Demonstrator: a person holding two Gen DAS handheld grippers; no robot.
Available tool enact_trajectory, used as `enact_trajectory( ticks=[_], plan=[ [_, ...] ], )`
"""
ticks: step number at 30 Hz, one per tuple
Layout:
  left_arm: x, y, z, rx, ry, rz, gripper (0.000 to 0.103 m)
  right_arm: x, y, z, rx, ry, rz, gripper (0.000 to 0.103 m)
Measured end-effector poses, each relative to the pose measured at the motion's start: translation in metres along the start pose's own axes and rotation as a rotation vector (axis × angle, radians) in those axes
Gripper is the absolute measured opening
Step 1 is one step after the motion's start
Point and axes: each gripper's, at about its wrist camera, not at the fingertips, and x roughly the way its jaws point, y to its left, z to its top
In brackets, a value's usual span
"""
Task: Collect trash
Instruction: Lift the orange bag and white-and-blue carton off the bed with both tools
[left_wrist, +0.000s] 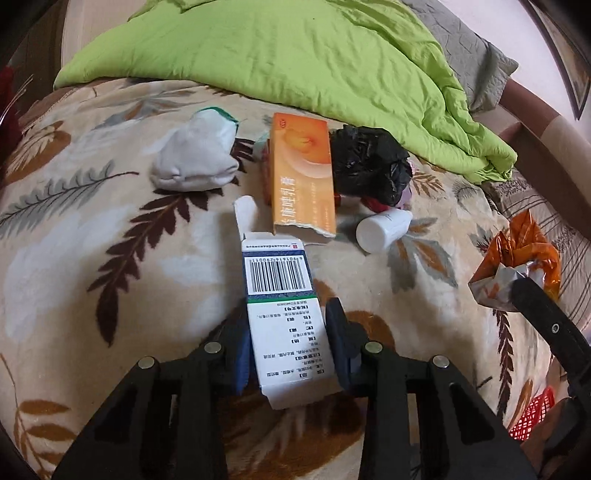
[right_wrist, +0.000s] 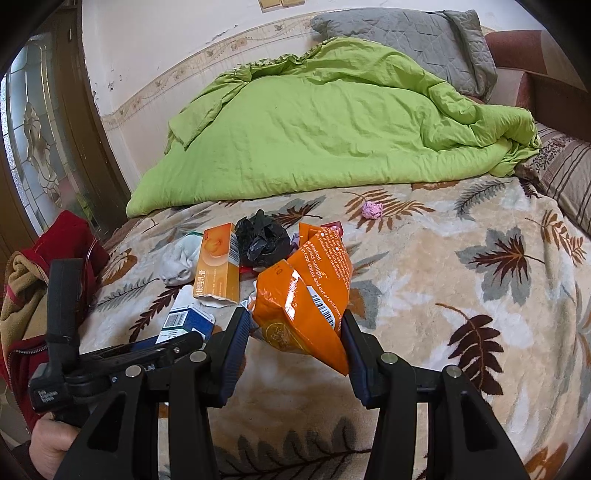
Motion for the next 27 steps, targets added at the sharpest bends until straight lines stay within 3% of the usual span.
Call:
enact_trajectory(
  ticks=[3,10,27],
  plan=[
    [-0.006,-0.002,0.001,0.009,-0.024,-0.006,0.035,-0.001,0.002,-0.001,-0.01,-0.004,-0.002,0.053],
    [-0.036,-0.023,0.002,0.132,-0.184,0.058,0.035,-0.003,0.004,0.0,-0.025,-0.015,-0.006,0.053],
    [-0.037,-0.03,0.0,0.176,-0.185,0.048,0.035,-0.004,0.008,-0.001,-0.034,-0.013,-0.007,0.053]
  ],
)
